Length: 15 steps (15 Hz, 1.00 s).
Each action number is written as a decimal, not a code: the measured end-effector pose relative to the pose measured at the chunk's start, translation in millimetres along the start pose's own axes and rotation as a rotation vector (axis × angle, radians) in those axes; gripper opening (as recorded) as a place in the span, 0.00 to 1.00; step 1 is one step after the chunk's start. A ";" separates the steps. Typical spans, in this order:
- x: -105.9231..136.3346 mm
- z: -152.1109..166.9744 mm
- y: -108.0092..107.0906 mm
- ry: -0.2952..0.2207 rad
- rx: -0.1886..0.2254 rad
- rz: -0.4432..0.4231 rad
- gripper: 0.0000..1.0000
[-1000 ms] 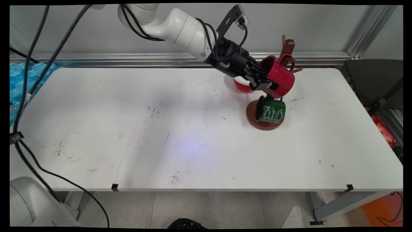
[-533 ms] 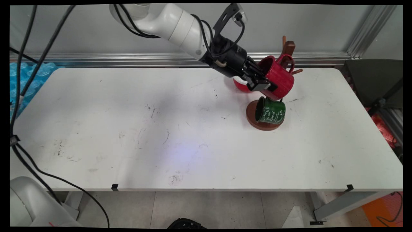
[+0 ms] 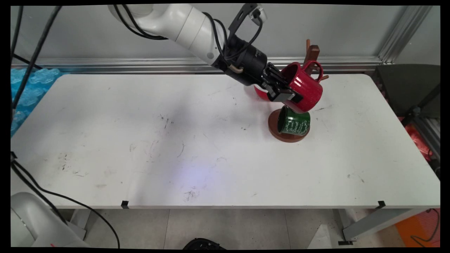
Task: Place the picked object on the table
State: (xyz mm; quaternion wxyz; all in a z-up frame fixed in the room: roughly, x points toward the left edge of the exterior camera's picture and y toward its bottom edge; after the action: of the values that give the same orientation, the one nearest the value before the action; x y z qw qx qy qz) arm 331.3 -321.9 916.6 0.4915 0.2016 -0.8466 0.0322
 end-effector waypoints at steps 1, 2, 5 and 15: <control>0.6 -1.5 1.9 0.000 -0.002 -0.001 0.00; 1.4 -3.2 4.0 0.000 -0.005 -0.002 0.00; 3.2 -9.0 9.0 -0.001 -0.009 -0.003 0.00; -2.6 -43.2 9.6 -0.088 0.002 0.059 0.00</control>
State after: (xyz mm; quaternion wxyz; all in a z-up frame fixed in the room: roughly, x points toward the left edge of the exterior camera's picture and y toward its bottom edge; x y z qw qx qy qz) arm 364.3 -301.3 938.0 0.4524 0.1782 -0.8730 0.0385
